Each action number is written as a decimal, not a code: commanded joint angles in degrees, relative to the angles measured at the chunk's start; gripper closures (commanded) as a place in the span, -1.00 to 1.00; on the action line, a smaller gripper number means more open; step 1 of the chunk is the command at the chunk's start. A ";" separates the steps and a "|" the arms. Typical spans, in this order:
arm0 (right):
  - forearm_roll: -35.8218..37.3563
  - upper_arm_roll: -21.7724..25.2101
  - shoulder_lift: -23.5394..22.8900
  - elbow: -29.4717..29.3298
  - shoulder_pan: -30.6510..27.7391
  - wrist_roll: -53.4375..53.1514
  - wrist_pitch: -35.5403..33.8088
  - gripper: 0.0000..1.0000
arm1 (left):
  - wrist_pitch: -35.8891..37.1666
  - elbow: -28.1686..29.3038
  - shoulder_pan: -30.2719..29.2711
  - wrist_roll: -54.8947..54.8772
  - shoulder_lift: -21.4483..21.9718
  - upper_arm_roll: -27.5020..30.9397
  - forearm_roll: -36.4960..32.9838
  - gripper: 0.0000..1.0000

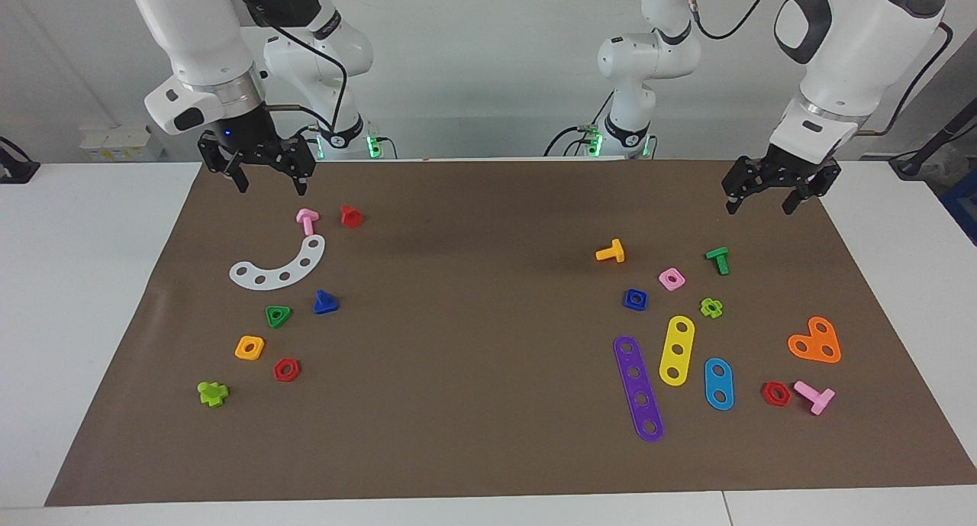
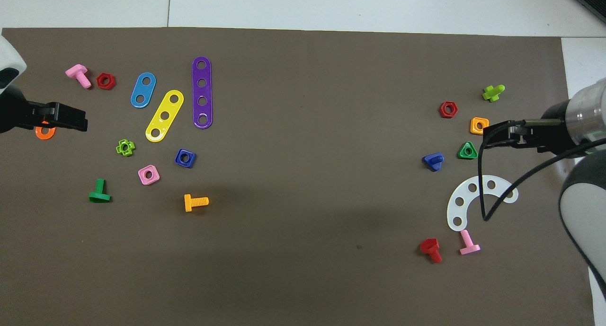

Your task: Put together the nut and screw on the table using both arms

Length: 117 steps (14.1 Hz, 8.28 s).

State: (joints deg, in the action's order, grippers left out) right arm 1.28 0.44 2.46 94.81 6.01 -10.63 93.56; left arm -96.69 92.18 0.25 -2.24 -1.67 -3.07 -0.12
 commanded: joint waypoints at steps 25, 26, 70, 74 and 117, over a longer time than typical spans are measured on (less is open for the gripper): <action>0.04 -0.09 -10.01 24.80 -2.67 6.77 36.68 -0.69 | -24.80 19.39 4.32 -1.37 -2.82 0.44 1.61 -1.00; 0.04 -0.09 -10.80 24.89 -2.32 6.68 36.95 -0.67 | -28.78 22.57 4.32 -1.45 -2.64 0.35 1.61 -0.97; 3.20 -0.61 -29.62 3.36 27.30 -37.09 38.01 0.90 | -28.37 3.09 24.18 32.56 -20.57 0.53 5.57 1.00; 3.20 -0.61 -28.31 3.88 26.87 -37.00 36.96 -1.00 | -31.44 3.00 25.68 33.70 -20.83 0.53 6.09 1.00; -0.93 -0.79 -2.20 0.37 -1.62 3.51 2.24 -1.00 | -8.11 -2.71 12.89 19.44 -13.47 1.23 2.48 -1.00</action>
State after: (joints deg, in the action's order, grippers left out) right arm 0.56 -0.20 -0.13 95.47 4.45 -8.69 97.14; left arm -111.41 87.13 20.05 26.37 -21.09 -0.98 1.27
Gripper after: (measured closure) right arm 0.000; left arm 0.000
